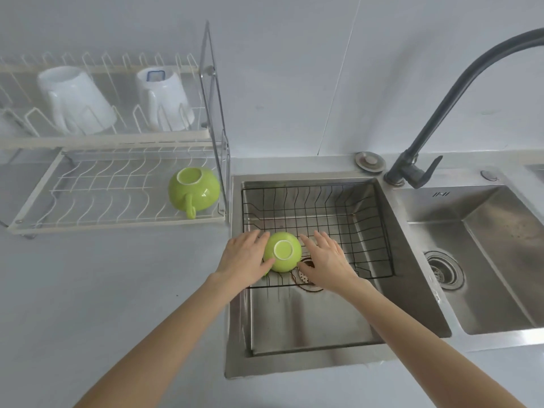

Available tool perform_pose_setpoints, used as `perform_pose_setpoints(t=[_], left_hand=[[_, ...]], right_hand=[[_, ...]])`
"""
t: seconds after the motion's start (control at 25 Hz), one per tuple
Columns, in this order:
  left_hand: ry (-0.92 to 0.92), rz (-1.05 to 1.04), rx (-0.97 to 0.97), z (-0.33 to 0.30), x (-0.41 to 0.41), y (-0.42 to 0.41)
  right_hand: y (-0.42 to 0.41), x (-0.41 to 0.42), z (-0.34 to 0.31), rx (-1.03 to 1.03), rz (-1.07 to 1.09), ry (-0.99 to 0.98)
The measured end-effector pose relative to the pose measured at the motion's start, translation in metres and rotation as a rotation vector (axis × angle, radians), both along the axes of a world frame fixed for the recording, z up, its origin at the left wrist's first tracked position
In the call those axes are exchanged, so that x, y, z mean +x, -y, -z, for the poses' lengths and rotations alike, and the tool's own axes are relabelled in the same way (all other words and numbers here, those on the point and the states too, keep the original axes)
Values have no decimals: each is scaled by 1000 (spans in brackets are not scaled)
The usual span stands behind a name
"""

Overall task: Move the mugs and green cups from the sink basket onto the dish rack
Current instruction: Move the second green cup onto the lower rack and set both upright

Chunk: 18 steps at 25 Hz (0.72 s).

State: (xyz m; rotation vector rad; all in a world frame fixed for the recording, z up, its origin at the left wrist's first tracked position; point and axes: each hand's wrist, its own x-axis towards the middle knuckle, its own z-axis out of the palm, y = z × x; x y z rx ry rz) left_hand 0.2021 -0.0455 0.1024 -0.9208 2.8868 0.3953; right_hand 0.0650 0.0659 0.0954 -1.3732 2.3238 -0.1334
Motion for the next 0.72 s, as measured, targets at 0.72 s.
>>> perform_pose_setpoints(t=[0.72], left_hand=[[109,-271,416,101,-94,41]], right_hand=[[49,-53,111,168,353,558]])
